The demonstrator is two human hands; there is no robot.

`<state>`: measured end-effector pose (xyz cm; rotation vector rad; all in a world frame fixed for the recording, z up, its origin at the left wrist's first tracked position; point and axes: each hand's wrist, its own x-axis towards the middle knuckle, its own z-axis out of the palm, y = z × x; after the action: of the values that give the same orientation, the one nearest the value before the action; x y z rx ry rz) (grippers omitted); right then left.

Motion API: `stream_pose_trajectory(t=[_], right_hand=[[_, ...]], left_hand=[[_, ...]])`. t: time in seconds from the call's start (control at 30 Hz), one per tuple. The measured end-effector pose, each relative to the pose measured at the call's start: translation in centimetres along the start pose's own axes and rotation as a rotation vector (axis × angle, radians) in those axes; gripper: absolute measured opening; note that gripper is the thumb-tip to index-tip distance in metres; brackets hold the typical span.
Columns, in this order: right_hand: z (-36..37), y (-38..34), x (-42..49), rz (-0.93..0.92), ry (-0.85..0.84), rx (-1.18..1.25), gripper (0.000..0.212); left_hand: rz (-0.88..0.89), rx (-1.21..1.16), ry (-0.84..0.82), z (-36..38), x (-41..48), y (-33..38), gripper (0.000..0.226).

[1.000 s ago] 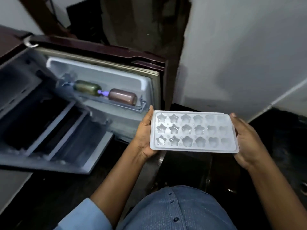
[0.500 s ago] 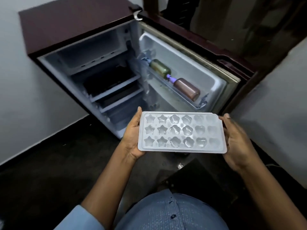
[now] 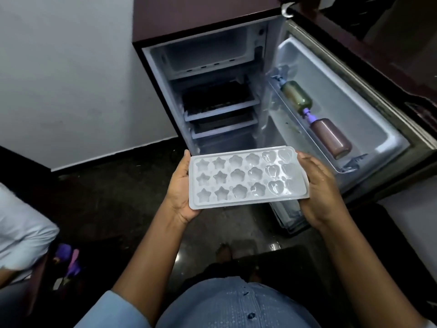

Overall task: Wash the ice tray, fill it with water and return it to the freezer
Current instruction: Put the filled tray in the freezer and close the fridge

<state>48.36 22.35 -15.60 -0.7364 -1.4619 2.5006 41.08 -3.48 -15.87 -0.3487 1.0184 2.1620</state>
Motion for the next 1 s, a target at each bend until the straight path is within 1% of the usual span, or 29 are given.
stream_pose_trajectory(t=[0.07, 0.13, 0.23, 0.33, 0.4, 0.47, 0.63, 0.73, 0.83, 0.93, 1.0], right_hand=[[0.8, 0.2, 1.1, 0.001, -0.013, -0.021, 0.014], [1.6, 0.2, 2.2, -0.006, -0.026, -0.021, 0.008], [2.3, 0.0, 3.9, -0.016, -0.063, -0.025, 0.013], [3.0, -0.3, 5.6, 0.0, -0.133, -0.068, 0.027], [3.7, -0.3, 6.8, -0.007, -0.148, -0.114, 0.035], [4.5, -0.1, 8.2, -0.02, -0.14, -0.15, 0.038], [6.7, 0.6, 11.9, -0.048, -0.071, -0.167, 0.033], [8.1, 1.4, 14.4, -0.064, -0.023, -0.145, 0.031], [9.5, 2.1, 16.8, -0.071, 0.006, -0.091, 0.029], [10.6, 2.6, 19.2, -0.025, 0.018, 0.002, 0.025], [11.4, 2.9, 21.1, -0.012, 0.023, 0.012, 0.023]], left_hand=[[0.021, -0.007, 0.03, -0.4, 0.2, 0.6, 0.083], [0.041, 0.0, 0.043, -0.5, 0.7, 1.3, 0.083], [0.055, -0.013, 0.044, -0.7, 2.0, 2.5, 0.083], [0.061, -0.024, 0.046, -1.1, 3.8, 3.8, 0.083], [0.064, -0.026, 0.064, -1.4, 5.1, 4.7, 0.084], [0.061, -0.035, 0.087, -1.8, 6.5, 5.8, 0.083], [0.115, -0.005, 0.159, -2.8, 10.0, 8.8, 0.063], [0.149, 0.025, 0.205, -3.8, 12.1, 10.5, 0.057], [0.176, 0.014, 0.207, -4.7, 14.1, 12.5, 0.058], [0.189, -0.007, 0.213, -5.6, 16.0, 14.4, 0.059], [0.191, -0.013, 0.221, -6.0, 17.4, 15.4, 0.062]])
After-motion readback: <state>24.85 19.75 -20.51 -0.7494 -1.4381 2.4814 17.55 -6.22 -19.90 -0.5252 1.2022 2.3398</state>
